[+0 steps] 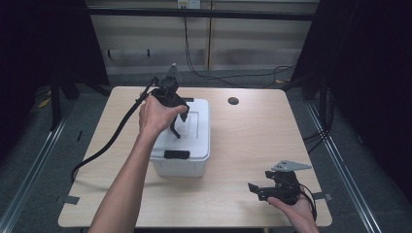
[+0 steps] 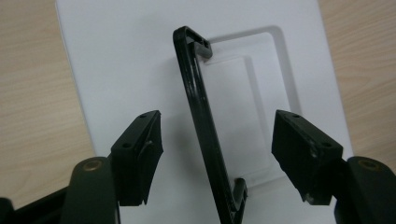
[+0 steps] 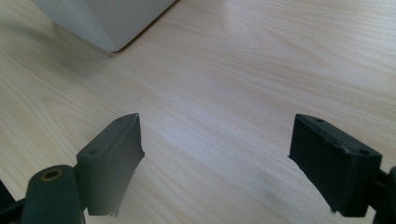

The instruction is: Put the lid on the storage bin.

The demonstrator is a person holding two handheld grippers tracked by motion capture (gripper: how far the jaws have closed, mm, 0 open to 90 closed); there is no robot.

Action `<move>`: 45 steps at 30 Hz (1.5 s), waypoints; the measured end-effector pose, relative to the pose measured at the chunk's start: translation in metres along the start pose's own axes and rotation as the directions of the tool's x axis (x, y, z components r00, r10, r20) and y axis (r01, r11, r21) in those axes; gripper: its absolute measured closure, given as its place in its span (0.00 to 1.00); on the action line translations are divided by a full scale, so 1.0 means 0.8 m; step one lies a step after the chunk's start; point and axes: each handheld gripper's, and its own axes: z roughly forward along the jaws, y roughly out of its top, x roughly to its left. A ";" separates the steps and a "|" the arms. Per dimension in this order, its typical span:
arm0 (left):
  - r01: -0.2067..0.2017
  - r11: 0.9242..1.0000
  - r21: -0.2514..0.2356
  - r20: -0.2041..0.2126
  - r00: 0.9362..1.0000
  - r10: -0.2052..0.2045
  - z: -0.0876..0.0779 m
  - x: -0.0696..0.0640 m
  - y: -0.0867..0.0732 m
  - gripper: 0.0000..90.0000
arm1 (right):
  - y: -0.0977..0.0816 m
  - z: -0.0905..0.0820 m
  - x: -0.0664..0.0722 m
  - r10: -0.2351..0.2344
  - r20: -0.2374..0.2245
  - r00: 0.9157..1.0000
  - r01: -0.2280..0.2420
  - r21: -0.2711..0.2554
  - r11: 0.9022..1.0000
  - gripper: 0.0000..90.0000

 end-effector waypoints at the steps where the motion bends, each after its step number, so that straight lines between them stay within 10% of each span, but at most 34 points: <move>1: -0.008 1.000 -0.004 0.004 1.000 0.008 -0.001 -0.001 0.000 0.39 | 0.000 0.000 0.000 0.001 0.000 1.000 -0.001 -0.001 1.000 0.18; 9: -0.053 0.997 -0.061 0.020 0.998 0.054 -0.013 0.002 -0.010 0.30 | 0.000 0.000 0.000 0.001 0.001 1.000 -0.001 -0.002 1.000 0.18; 14: -0.155 0.983 -0.095 0.094 0.982 0.164 -0.021 0.001 -0.015 0.22 | 0.000 0.000 0.001 0.000 0.003 1.000 0.000 -0.005 1.000 0.18; 20: -0.239 0.961 -0.141 0.037 0.968 0.246 -0.038 0.010 -0.028 0.19 | 0.001 0.000 0.000 0.003 0.002 1.000 -0.003 -0.002 1.000 0.18; 31: -0.232 0.958 -0.167 0.166 0.952 0.259 -0.034 0.056 -0.053 0.19 | 0.001 0.001 0.000 0.007 0.003 1.000 -0.007 0.000 1.000 0.18; 45: -0.214 0.954 -0.208 0.130 0.961 0.244 -0.041 0.105 -0.089 0.22 | 0.001 0.001 0.000 0.007 0.006 1.000 -0.007 0.003 1.000 0.18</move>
